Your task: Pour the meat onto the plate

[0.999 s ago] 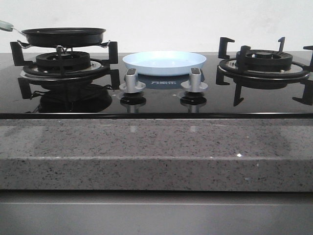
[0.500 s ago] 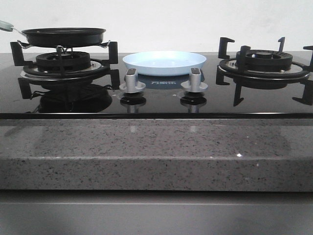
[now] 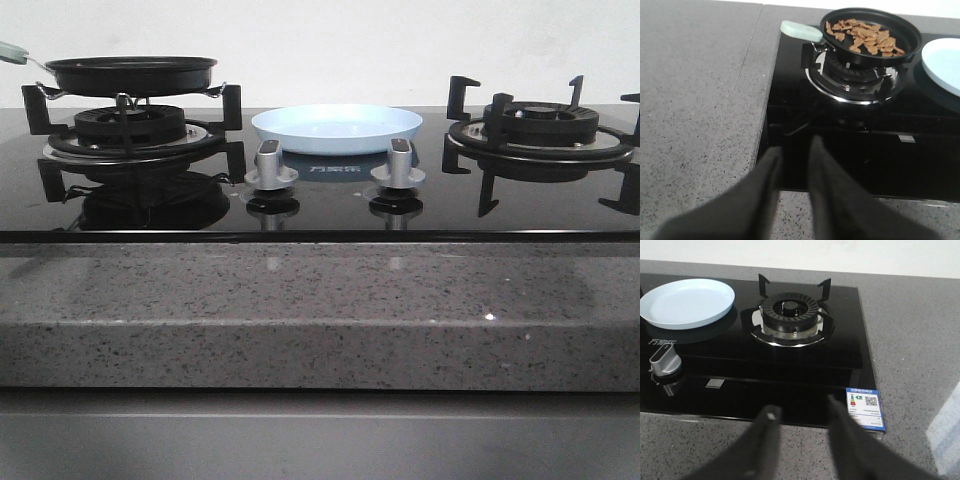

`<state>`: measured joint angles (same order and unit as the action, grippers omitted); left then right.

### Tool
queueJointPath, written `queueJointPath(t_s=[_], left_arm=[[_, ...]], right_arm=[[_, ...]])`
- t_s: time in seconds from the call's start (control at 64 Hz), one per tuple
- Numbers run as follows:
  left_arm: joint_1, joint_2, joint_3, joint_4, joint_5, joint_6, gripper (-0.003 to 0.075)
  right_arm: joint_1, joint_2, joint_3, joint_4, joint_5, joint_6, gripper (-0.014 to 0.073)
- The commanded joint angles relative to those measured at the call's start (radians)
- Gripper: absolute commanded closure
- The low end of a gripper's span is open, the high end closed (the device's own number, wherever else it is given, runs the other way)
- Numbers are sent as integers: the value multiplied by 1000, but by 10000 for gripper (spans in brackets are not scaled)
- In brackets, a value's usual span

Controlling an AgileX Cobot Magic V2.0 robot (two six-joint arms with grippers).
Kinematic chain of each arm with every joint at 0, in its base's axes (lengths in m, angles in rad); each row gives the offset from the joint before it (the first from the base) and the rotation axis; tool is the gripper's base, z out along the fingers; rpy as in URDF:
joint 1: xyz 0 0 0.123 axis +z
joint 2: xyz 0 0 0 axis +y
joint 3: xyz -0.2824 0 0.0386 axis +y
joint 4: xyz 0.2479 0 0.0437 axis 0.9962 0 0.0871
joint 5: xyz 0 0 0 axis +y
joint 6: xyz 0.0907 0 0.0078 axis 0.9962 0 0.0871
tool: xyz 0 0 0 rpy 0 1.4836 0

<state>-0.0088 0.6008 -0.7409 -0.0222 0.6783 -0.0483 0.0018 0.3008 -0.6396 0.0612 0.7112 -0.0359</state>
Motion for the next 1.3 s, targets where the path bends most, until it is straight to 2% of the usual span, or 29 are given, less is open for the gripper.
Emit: queueJointPath(t_s=[0.0, 0.047, 0.109, 0.297, 0.5, 0.64, 0.859, 1.28], left_arm=[[-7, 19, -25, 2, -68, -5, 311], [-22, 23, -25, 1, -68, -5, 237], [-64, 23, -25, 1, -68, -5, 197], [-255, 23, -25, 2, -72, 48, 232], [-342, 23, -25, -63, -79, 48, 265], [-346, 23, -25, -67, -83, 48, 282], [-346, 23, -25, -67, -83, 48, 282], [-346, 23, -25, -67, -83, 48, 282]], right_arm=[[1, 19, -26, 29, -67, -1, 83], [2, 22, -27, 46, -65, -1, 67], [11, 37, -33, 71, -57, -12, 76], [90, 174, -106, 84, -3, -27, 77], [187, 378, -213, 86, 15, -50, 77], [257, 535, -293, 85, -13, -79, 77], [265, 793, -458, 85, -48, -80, 77], [265, 1262, -905, 85, 106, -80, 77]])
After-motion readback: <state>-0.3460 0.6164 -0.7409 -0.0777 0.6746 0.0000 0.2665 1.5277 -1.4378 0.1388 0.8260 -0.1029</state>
